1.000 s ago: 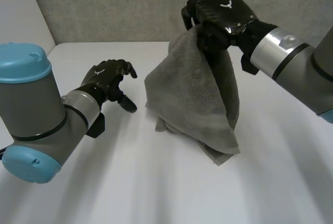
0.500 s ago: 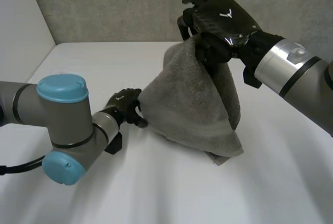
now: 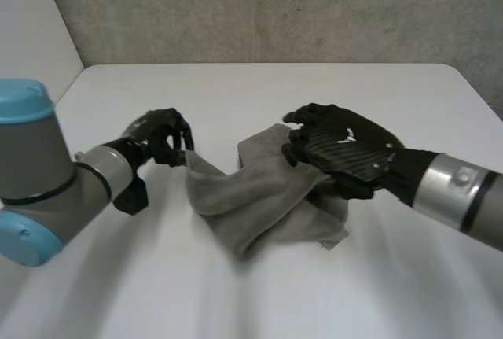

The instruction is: Fold the towel.

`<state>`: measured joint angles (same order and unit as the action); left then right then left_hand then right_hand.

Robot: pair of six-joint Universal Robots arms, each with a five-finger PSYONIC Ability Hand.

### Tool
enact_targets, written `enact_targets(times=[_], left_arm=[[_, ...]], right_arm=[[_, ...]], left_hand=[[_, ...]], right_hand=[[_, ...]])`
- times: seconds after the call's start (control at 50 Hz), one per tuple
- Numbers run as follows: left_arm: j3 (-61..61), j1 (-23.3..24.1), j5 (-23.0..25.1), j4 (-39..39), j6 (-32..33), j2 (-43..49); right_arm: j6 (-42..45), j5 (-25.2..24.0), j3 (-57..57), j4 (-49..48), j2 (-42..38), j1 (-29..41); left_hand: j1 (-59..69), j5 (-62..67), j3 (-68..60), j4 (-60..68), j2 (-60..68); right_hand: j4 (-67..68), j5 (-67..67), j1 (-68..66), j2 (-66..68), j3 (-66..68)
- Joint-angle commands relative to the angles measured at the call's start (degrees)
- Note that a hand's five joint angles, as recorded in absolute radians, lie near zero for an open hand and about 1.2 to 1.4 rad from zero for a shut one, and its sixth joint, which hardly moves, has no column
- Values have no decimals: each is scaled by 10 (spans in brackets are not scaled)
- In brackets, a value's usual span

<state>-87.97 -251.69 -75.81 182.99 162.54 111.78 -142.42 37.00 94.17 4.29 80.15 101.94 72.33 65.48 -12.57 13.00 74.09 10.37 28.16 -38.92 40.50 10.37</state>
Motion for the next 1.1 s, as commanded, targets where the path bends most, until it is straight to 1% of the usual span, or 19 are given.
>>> enact_targets(times=[0.02,0.1,0.16,0.22,0.26,0.32,0.36,0.38,0.42,0.44,0.46,0.48,0.52,0.62,0.7,0.8,0.88,1.02,1.1], left_arm=[[-11,-14,21,-43,53,-31],[-22,-11,26,-66,76,-56],[-27,-8,26,-69,85,-65],[-45,-5,26,-73,102,-87],[-62,2,26,-76,115,-110],[-70,9,25,-79,117,-121],[-84,25,25,-85,117,-144],[-84,25,25,-85,117,-144],[-102,32,25,-89,118,-167],[-102,32,25,-89,118,-167],[-112,32,25,-90,119,-179],[-112,32,25,-90,119,-179],[-127,32,25,-92,120,-201],[-136,34,25,-98,122,-228],[-138,32,24,-99,123,-236],[-136,23,25,-98,123,-238],[-136,15,25,-97,123,-233],[-137,9,23,-94,129,-216],[-139,9,22,-94,129,-214]], right_arm=[[74,-35,-44,122,9,-58],[59,-34,-104,178,1,-64],[36,-33,-123,185,-7,-62],[-29,-33,-165,184,-50,-62],[-95,-32,-208,180,-99,-59],[-120,-28,-228,177,-127,-44],[-145,7,-280,164,-191,7],[-145,7,-280,164,-192,7],[-146,69,-325,158,-248,40],[-145,69,-326,157,-248,41],[-145,102,-344,156,-270,49],[-145,102,-344,156,-270,49],[-149,143,-391,140,-320,74],[-150,163,-422,132,-369,105],[-149,163,-399,136,-359,112],[-150,158,-314,126,-278,104],[-150,160,-277,114,-250,101],[-148,158,-186,100,-173,59],[-140,158,-160,93,-165,53]], left_hand=[[77,45,26,-30,59],[77,45,26,-30,59],[77,45,26,-30,59],[77,45,26,-30,59],[77,45,26,-30,59],[77,45,26,-30,59],[77,45,26,-30,59],[77,45,26,-30,59],[77,45,26,-30,59],[77,45,26,-30,59],[77,45,26,-30,59],[77,45,26,-30,59],[77,45,26,-30,59],[77,45,26,-30,59],[77,45,26,-30,59],[77,45,26,-30,59],[77,45,26,-30,59],[77,45,26,-30,59],[77,45,26,-30,59]], right_hand=[[-4,-151,159,-174,-4],[-4,-178,186,-202,-4],[-4,-178,186,-202,-4],[-4,-170,177,-193,-4],[-4,-156,164,-180,-4],[-4,-153,161,-176,-4],[-4,-150,157,-173,-4],[-4,-150,157,-173,-4],[-4,-151,159,-175,-4],[-4,-151,159,-175,-4],[-4,-151,159,-175,-4],[-4,-151,159,-175,-4],[-4,-150,157,-173,-4],[-4,-148,156,-171,-4],[-4,-134,142,-158,-4],[-4,-118,125,-141,-4],[-4,-113,120,-136,-4],[-4,-93,100,-116,-4],[-4,-62,70,-86,-4]])
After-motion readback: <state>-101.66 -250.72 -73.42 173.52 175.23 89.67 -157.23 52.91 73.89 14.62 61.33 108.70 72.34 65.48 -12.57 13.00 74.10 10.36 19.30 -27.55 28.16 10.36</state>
